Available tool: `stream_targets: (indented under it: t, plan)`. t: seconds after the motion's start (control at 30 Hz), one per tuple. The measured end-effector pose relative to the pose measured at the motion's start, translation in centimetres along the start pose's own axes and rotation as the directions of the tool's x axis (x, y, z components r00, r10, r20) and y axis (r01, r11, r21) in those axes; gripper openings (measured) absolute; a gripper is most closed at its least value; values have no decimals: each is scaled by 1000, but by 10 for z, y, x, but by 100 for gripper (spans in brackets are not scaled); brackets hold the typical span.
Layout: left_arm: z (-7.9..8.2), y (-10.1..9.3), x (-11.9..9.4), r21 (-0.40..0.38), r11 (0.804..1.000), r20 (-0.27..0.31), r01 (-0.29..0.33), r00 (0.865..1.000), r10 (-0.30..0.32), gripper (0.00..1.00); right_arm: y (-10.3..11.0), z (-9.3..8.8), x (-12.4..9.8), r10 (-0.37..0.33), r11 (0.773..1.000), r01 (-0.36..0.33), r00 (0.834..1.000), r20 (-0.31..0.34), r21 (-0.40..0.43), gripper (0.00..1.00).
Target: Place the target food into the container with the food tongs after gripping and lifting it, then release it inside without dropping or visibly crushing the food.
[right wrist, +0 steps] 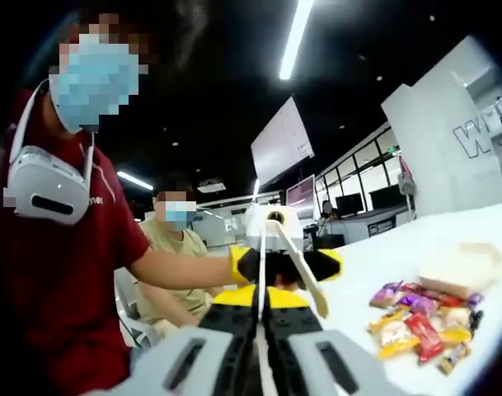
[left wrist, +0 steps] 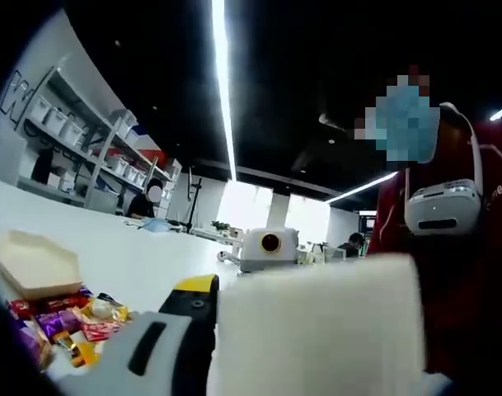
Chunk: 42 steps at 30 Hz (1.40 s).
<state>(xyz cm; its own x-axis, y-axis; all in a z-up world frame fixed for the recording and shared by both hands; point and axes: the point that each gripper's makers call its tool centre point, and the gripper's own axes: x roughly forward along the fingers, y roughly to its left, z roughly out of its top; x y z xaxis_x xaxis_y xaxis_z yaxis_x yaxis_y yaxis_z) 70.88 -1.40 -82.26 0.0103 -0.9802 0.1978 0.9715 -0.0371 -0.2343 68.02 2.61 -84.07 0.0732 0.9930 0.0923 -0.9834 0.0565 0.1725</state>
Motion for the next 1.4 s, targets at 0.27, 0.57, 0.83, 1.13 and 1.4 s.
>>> stream_targets:
  t: [0.27, 0.57, 0.83, 1.13, 1.4]
  plan:
    - [-7, 0, -1, 22, 1000, -63, 4, 998, -2, 32, 1, -4, -4, -4, 1000, 3, 998, -63, -20, 0]
    - [-2, -3, -2, 38, 999, -62, 27, 998, -25, 32, 1, 1, -4, 11, 1000, -11, 998, -62, -5, 0]
    - [4, 2, -3, 27, 1000, -35, 1, 999, 0, 33, 0, 6, -6, -7, 999, 7, 1000, -16, -33, 0]
    - [5, 1, 0, 10, 1000, -29, 8, 1000, -7, 34, 2, 6, -5, 7, 1000, -7, 1000, -3, 8, 0]
    - [4, -1, 0, 24, 1000, -27, 9, 1000, -8, 27, -4, 5, -5, -14, 999, 14, 1000, -8, 47, 0]
